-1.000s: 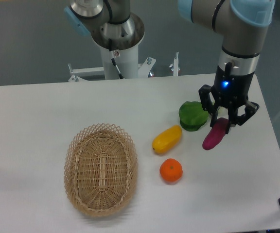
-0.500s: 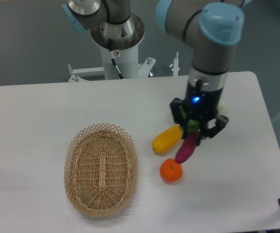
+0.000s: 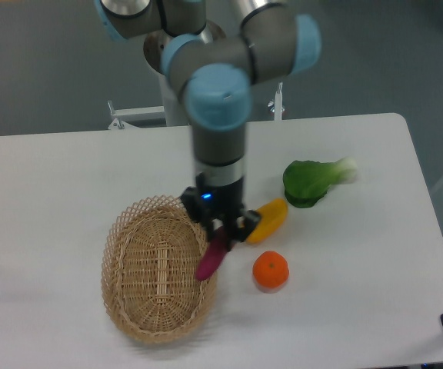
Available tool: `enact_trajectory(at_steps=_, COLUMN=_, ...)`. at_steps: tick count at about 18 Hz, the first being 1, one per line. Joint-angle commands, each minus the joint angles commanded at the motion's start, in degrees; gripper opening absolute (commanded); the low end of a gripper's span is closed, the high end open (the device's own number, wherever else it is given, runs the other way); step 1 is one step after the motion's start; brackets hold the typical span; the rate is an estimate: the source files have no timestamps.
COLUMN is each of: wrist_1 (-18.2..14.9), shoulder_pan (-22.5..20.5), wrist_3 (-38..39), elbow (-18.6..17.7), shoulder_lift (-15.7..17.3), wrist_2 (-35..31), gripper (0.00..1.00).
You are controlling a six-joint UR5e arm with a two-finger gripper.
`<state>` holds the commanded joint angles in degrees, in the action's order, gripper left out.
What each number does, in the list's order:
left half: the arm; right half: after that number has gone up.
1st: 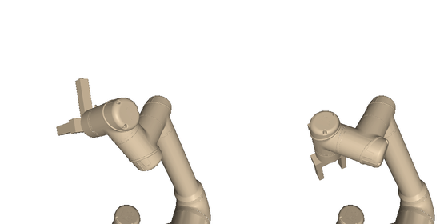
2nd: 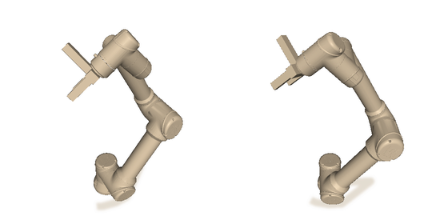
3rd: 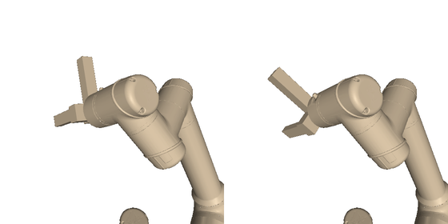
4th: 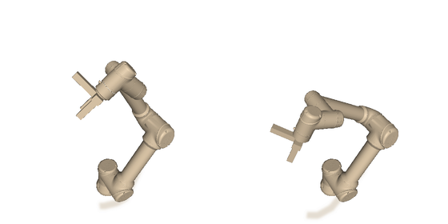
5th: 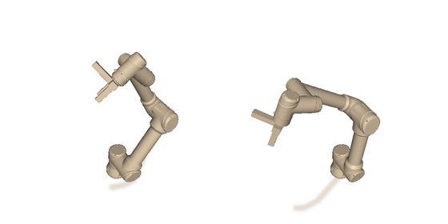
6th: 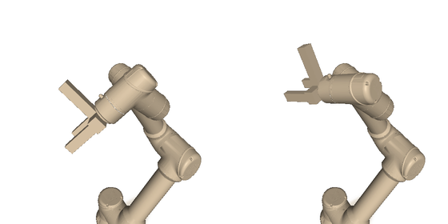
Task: Place the sweet potato in the basket
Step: 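Lift the sweet potato and carry it over the wicker basket, then lower the sweet potato into the basket and open the gripper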
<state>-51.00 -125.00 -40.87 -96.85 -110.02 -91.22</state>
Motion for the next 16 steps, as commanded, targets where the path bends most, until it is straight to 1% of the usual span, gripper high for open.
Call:
enact_trajectory(at_steps=2, wrist_1=2.7, shoulder_pan=2.6, wrist_3=0.1, elbow=-0.7, shoulder_lift=-2.0, wrist_2=-3.9, gripper=0.32)
enact_trajectory(at_steps=3, wrist_1=3.0, shoulder_pan=3.6, wrist_3=0.0, elbow=-0.8, shoulder_lift=-2.7, wrist_2=-4.6, gripper=0.32)
enact_trajectory(at_steps=7, wrist_1=3.4, shoulder_pan=3.8, wrist_3=-0.4, elbow=-1.4, shoulder_lift=-4.8, wrist_2=-4.8, gripper=0.32)
enact_trajectory(at_steps=11, wrist_1=3.5, shoulder_pan=3.9, wrist_3=-0.6, elbow=-1.5, shoulder_lift=-6.0, wrist_2=-4.8, gripper=0.32)
enact_trajectory(at_steps=16, wrist_1=3.6, shoulder_pan=3.9, wrist_3=-0.6, elbow=-1.4, shoulder_lift=-6.4, wrist_2=-4.8, gripper=0.34)
